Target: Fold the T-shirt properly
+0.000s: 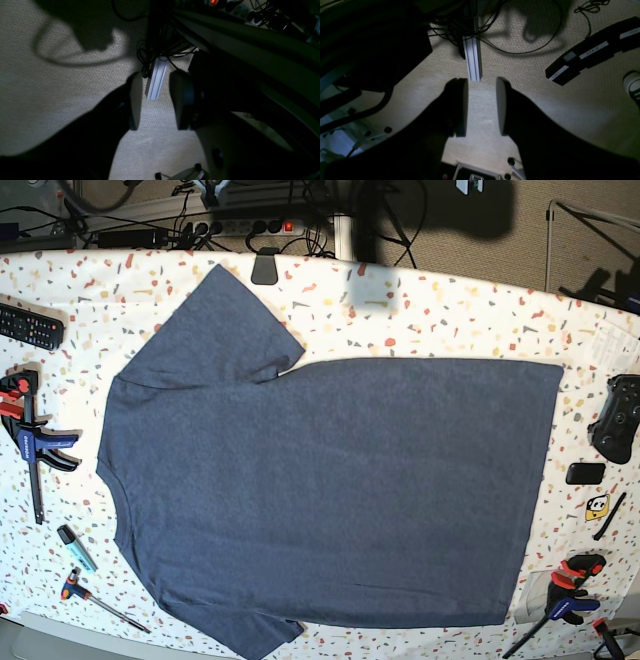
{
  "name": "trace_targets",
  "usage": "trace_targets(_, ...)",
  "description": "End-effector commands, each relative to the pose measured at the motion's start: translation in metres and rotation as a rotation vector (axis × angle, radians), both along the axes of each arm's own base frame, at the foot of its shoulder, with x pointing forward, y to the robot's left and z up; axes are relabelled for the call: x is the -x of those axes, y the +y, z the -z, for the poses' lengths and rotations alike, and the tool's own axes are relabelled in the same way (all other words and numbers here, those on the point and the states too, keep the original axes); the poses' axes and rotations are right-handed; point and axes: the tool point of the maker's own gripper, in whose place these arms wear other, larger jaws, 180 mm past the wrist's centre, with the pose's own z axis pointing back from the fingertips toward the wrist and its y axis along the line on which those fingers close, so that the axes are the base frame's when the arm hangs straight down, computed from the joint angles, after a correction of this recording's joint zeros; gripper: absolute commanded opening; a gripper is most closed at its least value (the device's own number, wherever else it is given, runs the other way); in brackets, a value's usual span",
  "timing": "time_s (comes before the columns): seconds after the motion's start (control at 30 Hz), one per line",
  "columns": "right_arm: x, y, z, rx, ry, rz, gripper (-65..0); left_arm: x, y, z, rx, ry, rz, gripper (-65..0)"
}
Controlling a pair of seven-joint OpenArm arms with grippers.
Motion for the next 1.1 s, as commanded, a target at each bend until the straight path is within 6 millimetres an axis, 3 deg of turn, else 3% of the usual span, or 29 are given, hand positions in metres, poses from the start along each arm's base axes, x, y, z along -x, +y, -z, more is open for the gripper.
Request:
trace_targets(0.0,0.004,0.000,-0.002,-0.015,-0.010,-0.018,-45.7,0.005,0.002,-0.001,0.000,0.000,0.004,-43.3)
trace_targets(0.23,0.003,-0.001,-0.014,-0.008,-0.112,-0.098,-45.7,0.002,0.011,-0.016,0.010,-0.066,0.039,-43.3)
trace_targets(0.43,-0.003,-0.010,-0.034,0.002,-0.189,-0.148,-45.7,0.002,0.039,-0.040,-0.075,-0.133,0.084,-43.3)
trace_targets(0.83,-0.008,-0.024,-0.086,0.008,-0.310,-0.273,-45.7,-0.011,0.072,-0.110,-0.179,-0.280,0.212,-43.3)
trace_targets(1.07,-0.004,-0.011,-0.130,-0.062,-0.369,-0.389,-45.7,-0.034,0.077,-0.160,-0.232,-0.396,0.317,-43.3)
